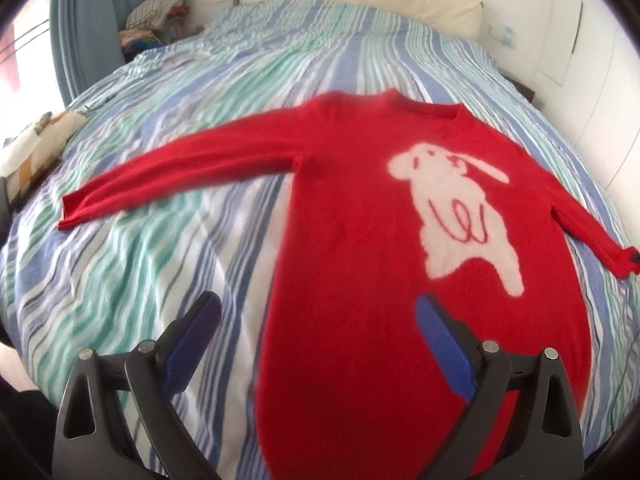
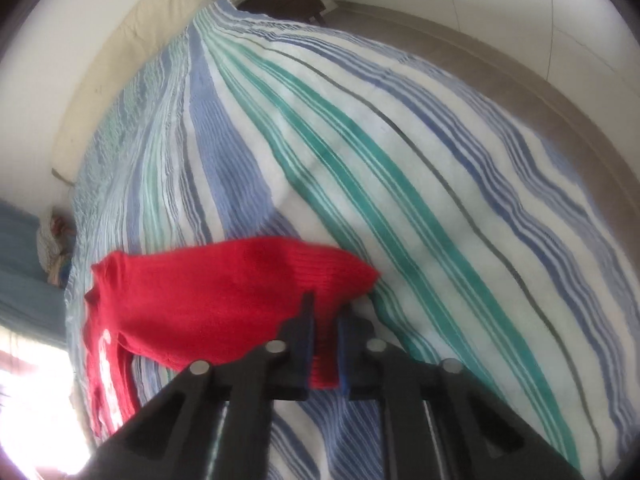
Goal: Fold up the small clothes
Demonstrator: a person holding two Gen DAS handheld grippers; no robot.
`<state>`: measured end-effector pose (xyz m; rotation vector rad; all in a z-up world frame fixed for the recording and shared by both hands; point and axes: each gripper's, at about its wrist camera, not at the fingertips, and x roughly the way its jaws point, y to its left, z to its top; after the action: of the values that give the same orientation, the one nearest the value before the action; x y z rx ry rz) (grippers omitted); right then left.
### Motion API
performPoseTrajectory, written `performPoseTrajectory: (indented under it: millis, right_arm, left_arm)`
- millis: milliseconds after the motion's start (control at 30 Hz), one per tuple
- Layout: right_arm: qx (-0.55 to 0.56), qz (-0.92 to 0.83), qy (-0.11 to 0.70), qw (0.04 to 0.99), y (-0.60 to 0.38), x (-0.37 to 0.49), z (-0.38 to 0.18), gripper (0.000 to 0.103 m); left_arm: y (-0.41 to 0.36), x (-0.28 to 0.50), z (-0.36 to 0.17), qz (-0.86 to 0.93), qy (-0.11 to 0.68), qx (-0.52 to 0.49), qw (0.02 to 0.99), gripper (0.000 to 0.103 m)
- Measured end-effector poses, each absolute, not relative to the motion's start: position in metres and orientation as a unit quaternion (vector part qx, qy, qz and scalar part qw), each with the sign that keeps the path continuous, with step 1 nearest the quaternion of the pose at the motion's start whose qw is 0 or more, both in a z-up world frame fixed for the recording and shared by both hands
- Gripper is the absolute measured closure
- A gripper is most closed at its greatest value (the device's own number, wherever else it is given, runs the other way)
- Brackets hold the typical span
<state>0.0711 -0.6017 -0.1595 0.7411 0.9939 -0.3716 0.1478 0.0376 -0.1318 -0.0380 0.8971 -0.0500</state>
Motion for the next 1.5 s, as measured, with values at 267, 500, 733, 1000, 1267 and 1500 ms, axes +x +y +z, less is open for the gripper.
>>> performPoseTrajectory:
  millis: [267,500,733,1000,1267,1500]
  right_arm:
    - [0.236,-0.013,0.367,0.900,-0.468,0.146,0.010,0.096]
    - [0.165,0.148,0.372,0.901,-0.283,0.243,0.045,0.096]
    - [0.123,0.255,0.442,0.851,-0.163,0.285,-0.030,0.083]
    - [0.237,0.263,0.479,0.803,-0.206,0.290,-0.077,0.043]
    - [0.240,0.063,0.595,0.765,-0.318,0.260,-0.186,0.057]
    - [0.232,0.076,0.539,0.806,-0.346,0.224,-0.152,0.084]
  left_arm:
    - [0.090,0.155,-0.154,0.052,0.433,-0.080,0.896,0.005]
    - [0.111,0.158,-0.149,0.069,0.421,-0.108,0.898,0.005]
    - [0.129,0.157,-0.156,0.095,0.429,-0.116,0.891,0.005]
    - [0.144,0.159,-0.160,0.097,0.436,-0.162,0.880,0.005]
    - [0.114,0.157,-0.160,0.083,0.439,-0.095,0.890,0.005]
    - [0.104,0.159,-0.163,0.077,0.443,-0.070,0.891,0.005]
